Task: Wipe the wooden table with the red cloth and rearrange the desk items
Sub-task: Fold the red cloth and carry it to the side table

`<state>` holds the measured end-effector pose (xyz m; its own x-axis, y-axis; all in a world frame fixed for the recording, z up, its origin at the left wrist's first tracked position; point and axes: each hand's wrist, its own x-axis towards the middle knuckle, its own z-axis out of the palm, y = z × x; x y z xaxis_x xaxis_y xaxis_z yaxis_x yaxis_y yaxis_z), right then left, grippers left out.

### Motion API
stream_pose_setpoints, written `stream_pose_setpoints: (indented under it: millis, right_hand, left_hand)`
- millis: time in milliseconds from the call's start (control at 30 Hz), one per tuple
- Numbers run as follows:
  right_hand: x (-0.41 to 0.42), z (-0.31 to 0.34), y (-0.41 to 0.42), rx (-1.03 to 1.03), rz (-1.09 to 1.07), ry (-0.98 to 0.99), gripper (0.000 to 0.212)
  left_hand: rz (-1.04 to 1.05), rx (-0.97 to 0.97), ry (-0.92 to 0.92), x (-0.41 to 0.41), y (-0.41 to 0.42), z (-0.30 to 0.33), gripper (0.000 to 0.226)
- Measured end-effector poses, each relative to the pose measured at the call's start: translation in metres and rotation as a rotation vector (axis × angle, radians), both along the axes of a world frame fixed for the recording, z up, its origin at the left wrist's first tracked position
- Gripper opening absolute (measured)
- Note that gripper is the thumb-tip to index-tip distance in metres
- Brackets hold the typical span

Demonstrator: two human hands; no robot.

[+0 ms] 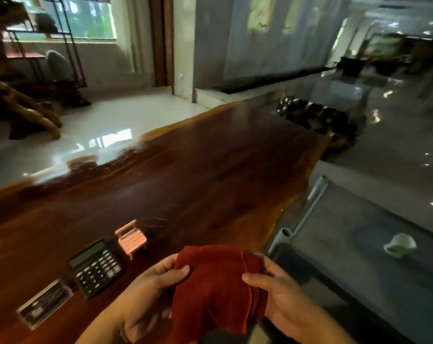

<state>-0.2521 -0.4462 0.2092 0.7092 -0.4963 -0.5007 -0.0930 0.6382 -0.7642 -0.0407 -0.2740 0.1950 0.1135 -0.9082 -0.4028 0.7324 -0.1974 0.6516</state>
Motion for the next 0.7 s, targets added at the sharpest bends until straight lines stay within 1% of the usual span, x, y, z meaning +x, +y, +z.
stream_pose_setpoints:
  millis: [100, 233, 367, 500, 600, 700]
  right_hand:
    - [-0.045, 0.009, -0.036, -0.026, -0.149, -0.032, 0.046]
    - [-0.109, 0.015, -0.089, -0.038, -0.255, -0.038, 0.052]
    - [-0.176, 0.014, -0.142, -0.067, -0.305, -0.028, 0.049]
    - [-0.235, 0.005, -0.191, -0.067, -0.356, -0.016, 0.049]
    - [-0.262, -0.002, -0.219, -0.083, -0.391, 0.021, 0.046]
    - [-0.277, -0.013, -0.240, -0.109, -0.460, 0.107, 0.036]
  left_hand:
    - [-0.043, -0.004, -0.003, -0.037, -0.059, 0.010, 0.039]
    - [-0.067, 0.022, -0.066, -0.092, -0.133, 0.024, 0.036]
    - [-0.169, 0.062, -0.237, -0.144, -0.204, 0.025, 0.043]
    - [-0.258, 0.063, -0.208, -0.186, -0.266, 0.018, 0.032]
    - [-0.317, 0.096, -0.220, -0.209, -0.304, 0.012, 0.032]
    - [-0.335, 0.172, -0.251, -0.229, -0.342, 0.004, 0.039]
